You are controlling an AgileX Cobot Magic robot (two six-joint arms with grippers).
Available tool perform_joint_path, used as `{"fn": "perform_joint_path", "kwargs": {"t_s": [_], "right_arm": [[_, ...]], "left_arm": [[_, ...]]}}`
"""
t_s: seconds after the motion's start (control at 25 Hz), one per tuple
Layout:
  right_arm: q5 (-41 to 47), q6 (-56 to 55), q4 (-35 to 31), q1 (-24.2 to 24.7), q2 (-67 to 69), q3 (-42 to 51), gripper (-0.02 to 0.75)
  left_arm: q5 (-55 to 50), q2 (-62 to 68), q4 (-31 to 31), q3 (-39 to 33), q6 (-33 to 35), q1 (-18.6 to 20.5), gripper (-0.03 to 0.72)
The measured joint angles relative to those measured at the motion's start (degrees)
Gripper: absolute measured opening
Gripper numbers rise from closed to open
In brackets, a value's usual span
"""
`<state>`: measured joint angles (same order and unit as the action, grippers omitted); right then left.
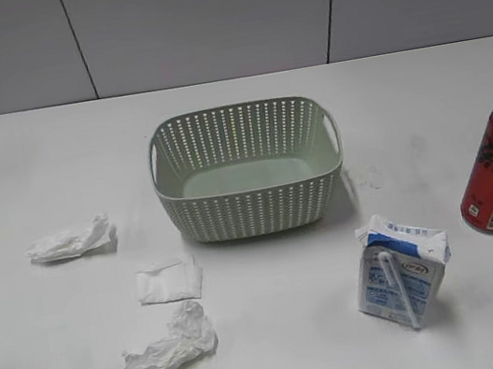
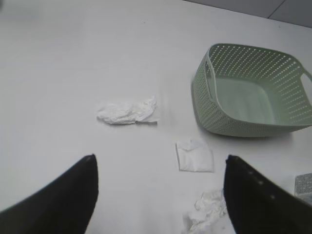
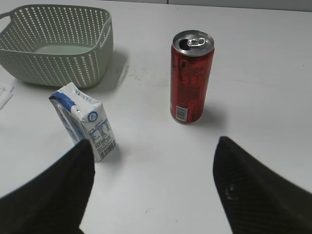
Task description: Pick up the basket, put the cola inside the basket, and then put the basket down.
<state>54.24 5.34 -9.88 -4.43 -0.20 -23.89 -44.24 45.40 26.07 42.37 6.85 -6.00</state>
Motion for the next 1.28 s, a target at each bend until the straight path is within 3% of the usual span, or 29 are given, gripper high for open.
{"fn": "perform_joint_path", "kwargs": {"t_s": [0.36, 0.6, 0.68, 0.92, 1.28], "right_arm": [[0.0, 0.0, -0.05, 0.0, 0.0, 0.1, 0.572], [0.0, 0.06, -0.05, 0.0, 0.0, 0.1, 0.572], [0.0, 0.06, -0.05, 0.0, 0.0, 0.1, 0.572], [0.0, 0.06, -0.05, 0.0, 0.0, 0.1, 0.572], [0.0, 0.06, -0.05, 0.0, 0.0, 0.1, 0.572]], "left_arm": [[0.57, 19.71, 7.08, 10.73, 4.56, -0.2, 0.594], [-1.32, 34.55, 6.08, 22.01, 3.93, -7.28, 0.591], [-1.42, 39.24, 3.11, 26.68, 0.32, -11.17, 0.591], [-8.03, 53.6, -14.34, 39.32, -15.77, -20.22, 0.591], [-12.2, 68.04, -16.36, 49.69, -21.59, -22.25, 0.59]]}}
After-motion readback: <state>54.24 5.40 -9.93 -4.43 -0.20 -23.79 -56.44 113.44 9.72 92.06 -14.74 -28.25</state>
